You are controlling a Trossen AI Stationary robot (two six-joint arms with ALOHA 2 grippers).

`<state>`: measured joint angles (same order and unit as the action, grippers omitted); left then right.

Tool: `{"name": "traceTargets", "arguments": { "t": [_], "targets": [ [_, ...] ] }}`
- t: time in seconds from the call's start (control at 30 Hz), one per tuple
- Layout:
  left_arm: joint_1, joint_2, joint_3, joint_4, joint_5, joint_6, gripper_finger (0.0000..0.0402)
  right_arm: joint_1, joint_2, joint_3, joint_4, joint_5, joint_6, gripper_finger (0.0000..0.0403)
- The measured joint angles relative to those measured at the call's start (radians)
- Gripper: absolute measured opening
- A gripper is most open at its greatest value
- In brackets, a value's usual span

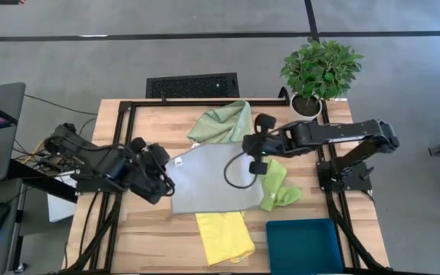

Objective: Fold microfiber towels
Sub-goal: Fold the gray towel

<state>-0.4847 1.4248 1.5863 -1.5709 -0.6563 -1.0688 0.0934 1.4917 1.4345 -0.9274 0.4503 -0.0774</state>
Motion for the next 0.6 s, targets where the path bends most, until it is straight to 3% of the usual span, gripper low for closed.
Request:
{"name": "traceTargets", "arguments": {
  "t": [0.23,0.6],
  "targets": [
    [0.013,0.000,-0.086,0.000,-0.001,0.046,0.0000,-0.052,0.074,0.000,0.033,-0.001,-0.054,0.0006],
    [0.007,0.000,-0.228,0.098,0.130,0.040,0.0000,0.008,0.162,0.000,-0.076,-0.008,0.014,0.0006]
  ]
}}
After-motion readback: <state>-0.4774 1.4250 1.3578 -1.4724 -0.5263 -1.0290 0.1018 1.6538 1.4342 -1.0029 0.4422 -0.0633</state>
